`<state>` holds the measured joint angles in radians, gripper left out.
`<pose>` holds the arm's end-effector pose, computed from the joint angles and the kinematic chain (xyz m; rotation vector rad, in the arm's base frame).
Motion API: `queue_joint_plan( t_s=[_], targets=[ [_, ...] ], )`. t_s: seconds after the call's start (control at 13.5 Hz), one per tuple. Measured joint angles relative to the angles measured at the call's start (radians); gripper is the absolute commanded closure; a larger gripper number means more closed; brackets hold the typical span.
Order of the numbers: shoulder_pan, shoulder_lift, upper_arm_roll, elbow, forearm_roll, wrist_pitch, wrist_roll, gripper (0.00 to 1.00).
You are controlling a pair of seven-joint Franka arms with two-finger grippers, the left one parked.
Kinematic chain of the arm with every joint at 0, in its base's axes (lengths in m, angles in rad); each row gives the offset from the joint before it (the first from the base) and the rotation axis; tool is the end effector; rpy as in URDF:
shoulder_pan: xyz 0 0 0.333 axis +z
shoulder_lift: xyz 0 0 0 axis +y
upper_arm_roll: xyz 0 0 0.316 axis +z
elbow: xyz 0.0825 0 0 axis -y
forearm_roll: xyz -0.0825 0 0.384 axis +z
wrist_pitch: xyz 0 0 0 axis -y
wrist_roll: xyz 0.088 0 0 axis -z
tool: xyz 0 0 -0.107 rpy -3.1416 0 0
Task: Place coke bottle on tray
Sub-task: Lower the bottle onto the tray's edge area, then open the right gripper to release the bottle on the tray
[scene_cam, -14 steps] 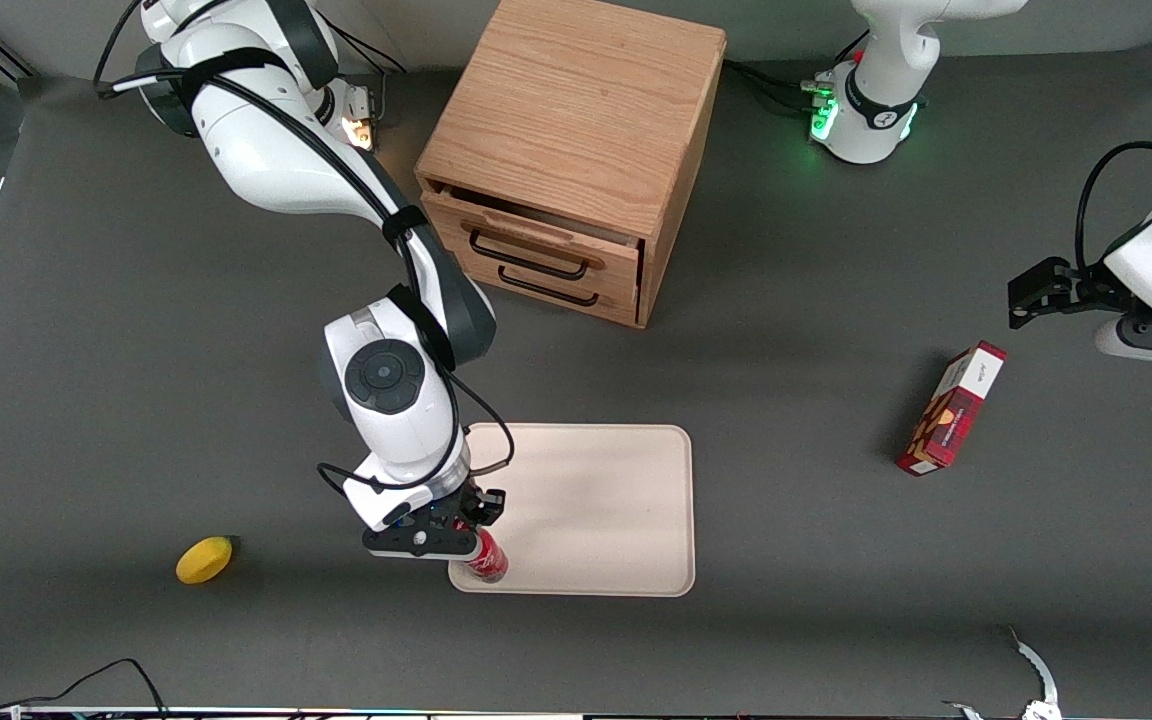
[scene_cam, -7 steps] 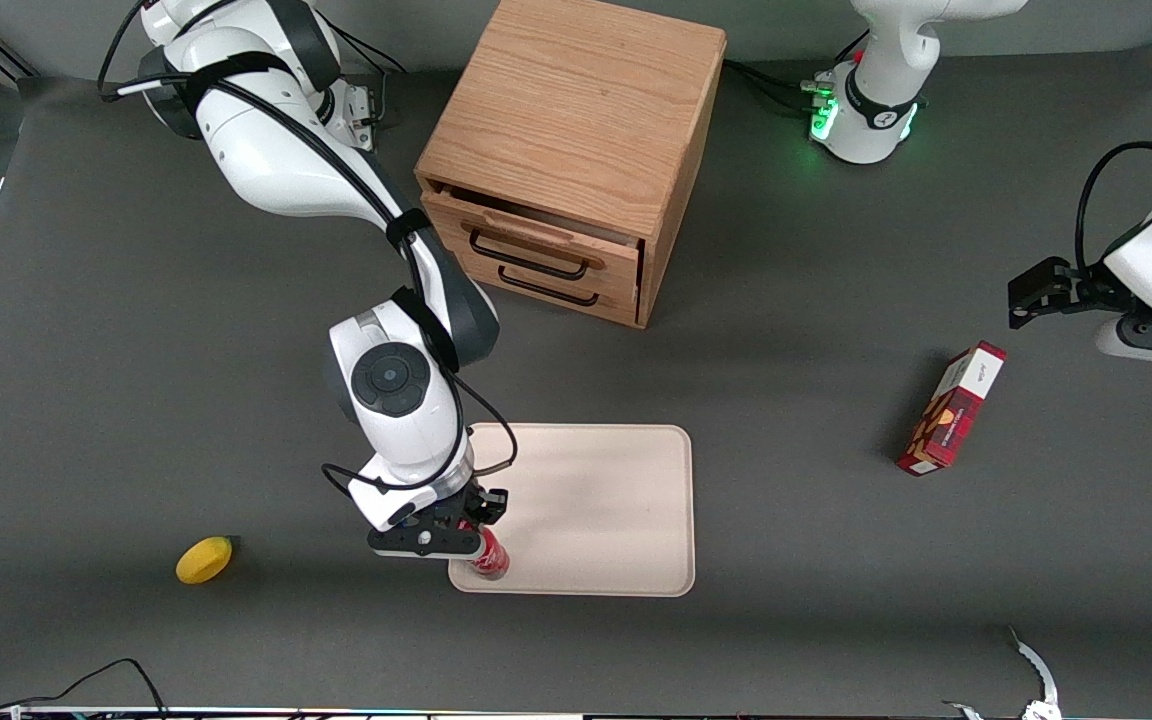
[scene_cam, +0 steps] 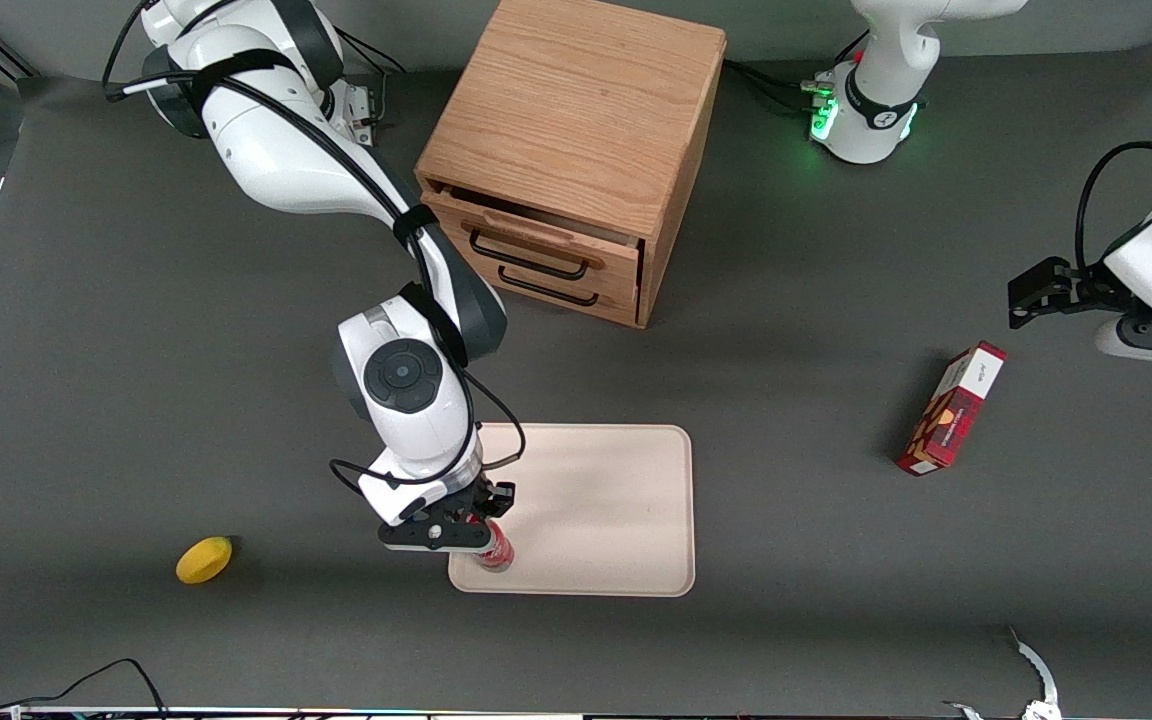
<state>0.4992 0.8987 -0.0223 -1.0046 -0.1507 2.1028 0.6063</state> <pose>0.7076 0.3651 0.3311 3.0873 -0.0859 0.3881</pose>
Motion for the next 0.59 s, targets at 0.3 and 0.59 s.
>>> queue_joint_plan(
  t_s=[0.3, 0.59],
  targets=[
    [0.0, 0.0, -0.001, 0.0, 0.0, -0.001, 0.001, 0.08],
    [-0.004, 0.0, -0.006, 0.0, 0.0, -0.001, 0.001, 0.0]
  ],
)
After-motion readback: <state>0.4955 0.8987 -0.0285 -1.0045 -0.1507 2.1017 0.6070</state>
